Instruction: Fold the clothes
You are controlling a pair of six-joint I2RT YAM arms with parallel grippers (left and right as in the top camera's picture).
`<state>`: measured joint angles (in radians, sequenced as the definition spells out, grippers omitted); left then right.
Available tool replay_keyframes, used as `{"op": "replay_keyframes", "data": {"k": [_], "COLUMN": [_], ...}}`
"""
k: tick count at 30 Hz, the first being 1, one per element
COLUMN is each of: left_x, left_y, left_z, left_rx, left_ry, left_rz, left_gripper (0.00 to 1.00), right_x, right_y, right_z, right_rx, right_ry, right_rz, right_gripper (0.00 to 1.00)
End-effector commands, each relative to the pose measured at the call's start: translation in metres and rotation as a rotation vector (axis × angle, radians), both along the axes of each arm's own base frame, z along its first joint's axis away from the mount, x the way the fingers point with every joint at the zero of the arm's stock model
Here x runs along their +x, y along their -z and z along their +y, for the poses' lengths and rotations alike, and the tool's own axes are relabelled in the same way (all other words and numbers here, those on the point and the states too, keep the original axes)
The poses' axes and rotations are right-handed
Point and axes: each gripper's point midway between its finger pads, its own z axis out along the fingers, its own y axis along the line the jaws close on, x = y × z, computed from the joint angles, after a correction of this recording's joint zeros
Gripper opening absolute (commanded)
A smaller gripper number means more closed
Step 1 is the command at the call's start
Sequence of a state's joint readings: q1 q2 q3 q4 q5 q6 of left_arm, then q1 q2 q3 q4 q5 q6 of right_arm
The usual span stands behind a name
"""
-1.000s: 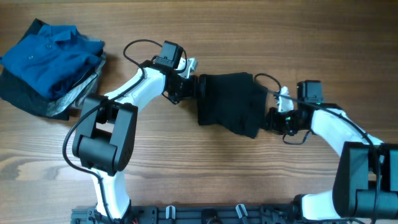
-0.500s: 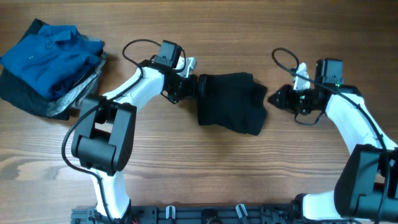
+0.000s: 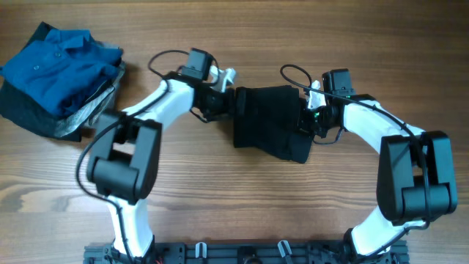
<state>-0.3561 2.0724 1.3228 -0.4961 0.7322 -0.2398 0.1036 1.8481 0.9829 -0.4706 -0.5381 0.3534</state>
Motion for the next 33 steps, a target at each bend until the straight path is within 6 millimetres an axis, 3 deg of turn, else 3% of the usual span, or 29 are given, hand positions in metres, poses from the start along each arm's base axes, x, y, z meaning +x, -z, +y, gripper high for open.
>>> {"op": "replay_keyframes", "data": {"k": [1, 3, 4, 5, 6, 8, 10, 11, 14, 15, 16, 18, 19, 20, 21, 22, 25, 27, 28, 29, 30, 31, 33], "left_x": [-0.023, -0.023, -0.025, -0.028, -0.03, -0.029, -0.023, -0.016, 0.024, 0.038, 0.055, 0.076, 0.087, 0.09, 0.09, 0.085, 0.067, 0.047, 0.042, 0.035, 0.027, 0.025, 0.017], "left_y": [0.035, 0.048, 0.051, 0.053, 0.053, 0.054, 0.05, 0.039, -0.045, -0.083, -0.134, -0.201, -0.247, -0.268, -0.284, -0.284, -0.248, -0.195, -0.176, -0.146, -0.118, -0.1, -0.083], "left_z": [-0.022, -0.039, -0.047, -0.05, -0.051, -0.047, -0.029, -0.013, 0.059, 0.085, 0.121, 0.174, 0.226, 0.262, 0.315, 0.358, 0.43, 0.478, 0.49, 0.507, 0.52, 0.524, 0.525], "left_rx": [0.007, -0.017, -0.028, -0.027, -0.023, -0.018, -0.006, 0.001, 0.017, 0.02, 0.003, -0.014, -0.005, 0.016, 0.066, 0.109, 0.148, 0.242, 0.26, 0.3, 0.327, 0.309, 0.292], "left_ry": [0.061, 0.037, 0.032, 0.034, 0.039, 0.027, -0.008, -0.017, -0.115, -0.177, -0.265, -0.39, -0.522, -0.621, -0.765, -0.878, -1.068, -1.188, -1.215, -1.244, -1.268, -1.27, -1.273], "left_rz": [0.07, 0.101, 0.111, 0.119, 0.123, 0.135, 0.162, 0.158, 0.069, 0.021, -0.069, -0.245, -0.384, -0.449, -0.512, -0.511, -0.368, -0.206, -0.155, -0.08, 0.001, 0.044, 0.115], "left_gripper": [1.0, 1.0, 0.95, 0.84, 0.48, 0.04, 0.04, 0.04, 0.04, 0.04, 0.04, 0.04, 0.04, 0.04, 0.04, 0.04, 0.04, 0.04, 0.1, 0.4, 0.91, 1.0, 1.0], "right_x": [-0.025, -0.025, -0.026, -0.027, -0.028, -0.027, -0.017, -0.009, 0.023, 0.027, 0.029, 0.031, 0.031, 0.031, 0.031, 0.032, 0.032, 0.032, 0.032, 0.033, 0.033, 0.033, 0.033], "right_y": [0.045, 0.044, 0.045, 0.045, 0.044, 0.036, 0.003, -0.016, -0.107, -0.128, -0.144, -0.157, -0.158, -0.158, -0.158, -0.158, -0.158, -0.158, -0.158, -0.159, -0.159, -0.159, -0.159], "right_z": [-0.012, -0.012, -0.012, -0.012, -0.011, -0.003, 0.005, 0.0, -0.016, -0.017, -0.017, -0.017, -0.017, -0.017, -0.017, -0.017, -0.017, -0.017, -0.017, -0.017, -0.017, -0.017, -0.017], "right_rx": [-0.097, -0.097, -0.098, -0.098, -0.088, -0.037, 0.071, 0.071, 0.101, 0.092, 0.086, 0.083, 0.083, 0.083, 0.083, 0.083, 0.082, 0.082, 0.082, 0.082, 0.082, 0.082, 0.082], "right_ry": [0.018, 0.017, 0.016, 0.015, 0.012, -0.042, -0.122, -0.118, -0.114, -0.13, -0.138, -0.139, -0.138, -0.138, -0.138, -0.138, -0.138, -0.138, -0.138, -0.138, -0.138, -0.137, -0.138], "right_rz": [0.131, 0.128, 0.132, 0.136, 0.142, 0.111, 0.026, -0.012, -0.28, -0.36, -0.422, -0.467, -0.472, -0.471, -0.474, -0.475, -0.477, -0.477, -0.477, -0.482, -0.482, -0.482, -0.481], "right_gripper": [0.11, 0.11, 0.12, 0.11, 0.11, 0.13, 0.15, 0.15, 0.16, 0.16, 0.19, 0.2, 0.2, 0.2, 0.2, 0.2, 0.2, 0.2, 0.2, 0.19, 0.2, 0.19, 0.19]}}
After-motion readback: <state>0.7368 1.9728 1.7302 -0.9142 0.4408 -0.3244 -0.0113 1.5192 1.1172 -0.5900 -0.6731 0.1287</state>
